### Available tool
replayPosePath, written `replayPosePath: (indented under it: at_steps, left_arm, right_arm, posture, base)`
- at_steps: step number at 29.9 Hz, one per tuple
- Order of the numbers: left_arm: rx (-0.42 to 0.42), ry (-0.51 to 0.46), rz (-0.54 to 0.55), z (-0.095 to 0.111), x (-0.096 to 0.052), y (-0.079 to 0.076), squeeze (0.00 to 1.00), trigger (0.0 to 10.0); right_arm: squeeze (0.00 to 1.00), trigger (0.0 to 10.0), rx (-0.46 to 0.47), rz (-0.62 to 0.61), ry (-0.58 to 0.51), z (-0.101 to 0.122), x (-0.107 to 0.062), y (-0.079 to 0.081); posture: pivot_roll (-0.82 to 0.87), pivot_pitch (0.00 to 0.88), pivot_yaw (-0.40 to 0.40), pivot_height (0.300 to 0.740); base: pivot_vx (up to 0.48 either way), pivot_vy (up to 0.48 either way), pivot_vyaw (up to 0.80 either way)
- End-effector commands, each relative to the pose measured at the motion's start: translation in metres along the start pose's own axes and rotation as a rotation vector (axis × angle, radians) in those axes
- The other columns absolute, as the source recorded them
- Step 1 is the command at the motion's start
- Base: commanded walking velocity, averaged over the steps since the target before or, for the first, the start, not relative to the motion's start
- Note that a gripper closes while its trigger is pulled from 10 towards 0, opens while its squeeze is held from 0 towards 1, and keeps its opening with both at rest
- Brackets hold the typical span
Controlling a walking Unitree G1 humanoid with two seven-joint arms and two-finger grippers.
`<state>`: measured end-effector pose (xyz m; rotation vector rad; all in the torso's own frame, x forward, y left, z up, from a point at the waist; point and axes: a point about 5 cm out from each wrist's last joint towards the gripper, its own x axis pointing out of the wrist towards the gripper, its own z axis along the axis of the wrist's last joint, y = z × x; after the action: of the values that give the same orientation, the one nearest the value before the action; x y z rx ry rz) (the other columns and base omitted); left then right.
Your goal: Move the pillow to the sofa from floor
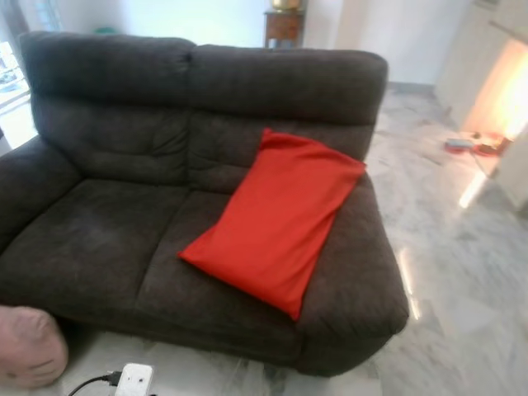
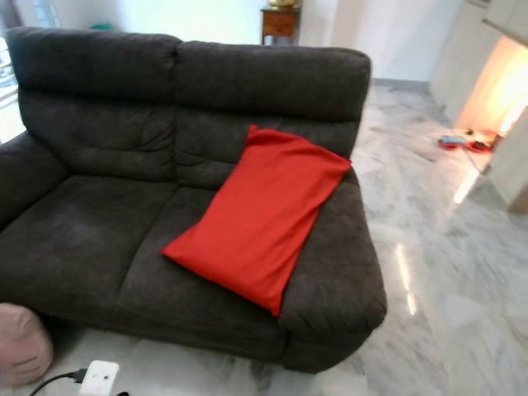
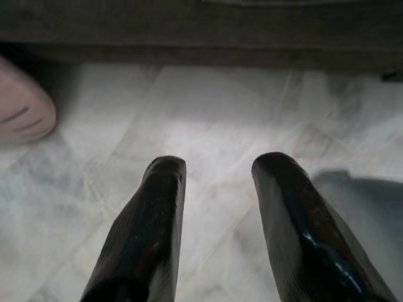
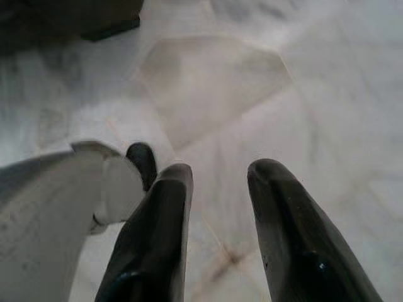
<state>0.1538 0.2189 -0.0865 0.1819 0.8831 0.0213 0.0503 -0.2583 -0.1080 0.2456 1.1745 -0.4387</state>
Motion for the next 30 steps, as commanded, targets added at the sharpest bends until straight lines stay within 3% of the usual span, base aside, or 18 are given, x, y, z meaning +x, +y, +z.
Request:
replayPosePath:
  at_steps: [1, 30]
  left_arm:
    - [0.009, -0.003, 0.023, 0.0025, 0.0002, 0.0105, 0.00, 10.0]
    - [0.000, -0.002, 0.029, 0.0034, 0.0006, 0.0106, 0.00, 10.0]
  right_arm:
    - [0.00, 10.0, 0.000, 0.027, -0.012, 0.0039, 0.0020, 0.0100]
    - [0.00, 10.0, -0.006, 0.046, -0.015, 0.0049, 0.0021, 0.0115]
  posture:
    - [0.14, 0.000, -0.037, 0.740]
    - [0.14, 0.015, -0.043, 0.740]
  base:
    - [0.000, 0.480, 0.00]
    - [0.000, 0.480, 0.00]
